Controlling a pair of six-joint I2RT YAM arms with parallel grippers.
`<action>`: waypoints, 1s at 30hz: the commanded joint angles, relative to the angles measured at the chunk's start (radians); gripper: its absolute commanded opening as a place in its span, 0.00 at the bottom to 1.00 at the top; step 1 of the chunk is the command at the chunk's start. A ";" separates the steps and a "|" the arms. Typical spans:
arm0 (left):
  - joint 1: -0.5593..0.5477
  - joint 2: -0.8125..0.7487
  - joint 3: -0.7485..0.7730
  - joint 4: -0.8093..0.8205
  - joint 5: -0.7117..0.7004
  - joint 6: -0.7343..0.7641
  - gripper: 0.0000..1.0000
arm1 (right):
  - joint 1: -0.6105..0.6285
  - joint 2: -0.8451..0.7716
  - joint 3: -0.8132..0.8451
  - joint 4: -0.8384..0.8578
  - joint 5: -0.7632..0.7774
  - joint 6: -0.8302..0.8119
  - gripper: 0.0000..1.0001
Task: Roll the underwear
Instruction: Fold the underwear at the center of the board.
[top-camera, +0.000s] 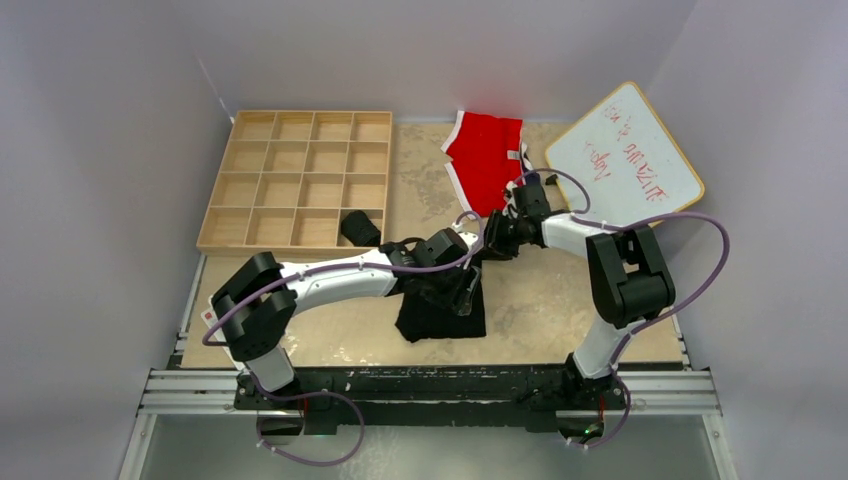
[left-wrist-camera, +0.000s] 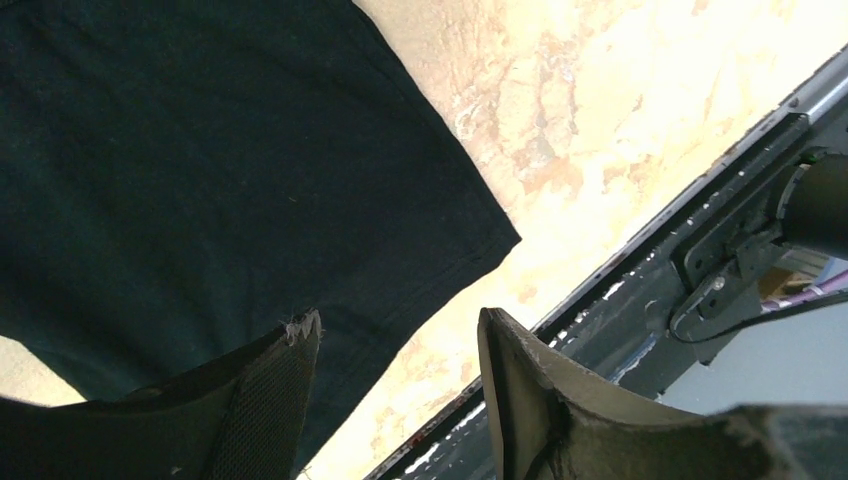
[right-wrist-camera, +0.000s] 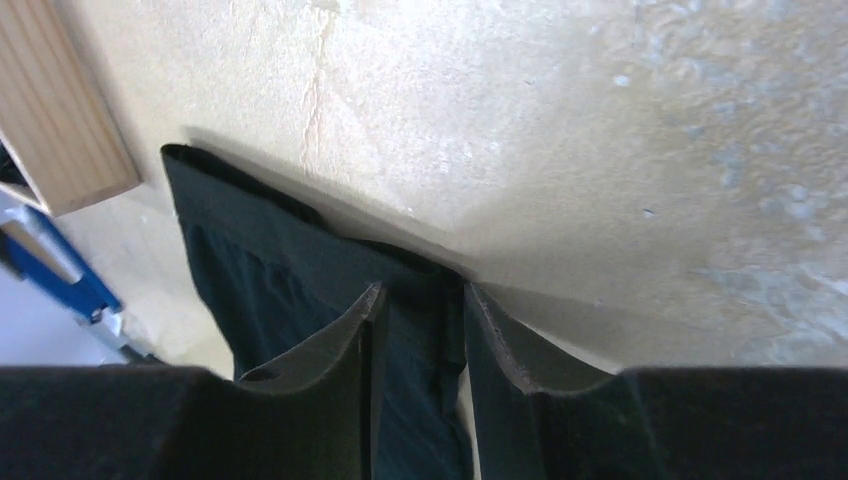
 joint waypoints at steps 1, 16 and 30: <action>-0.006 0.004 0.030 -0.026 -0.064 -0.023 0.57 | 0.064 0.059 0.009 -0.123 0.294 -0.011 0.35; -0.006 0.002 0.038 -0.031 -0.101 -0.041 0.57 | 0.148 0.066 0.092 -0.241 0.500 -0.049 0.04; -0.099 0.122 0.174 0.006 -0.002 0.031 0.60 | 0.143 -0.067 -0.039 -0.160 0.386 0.102 0.00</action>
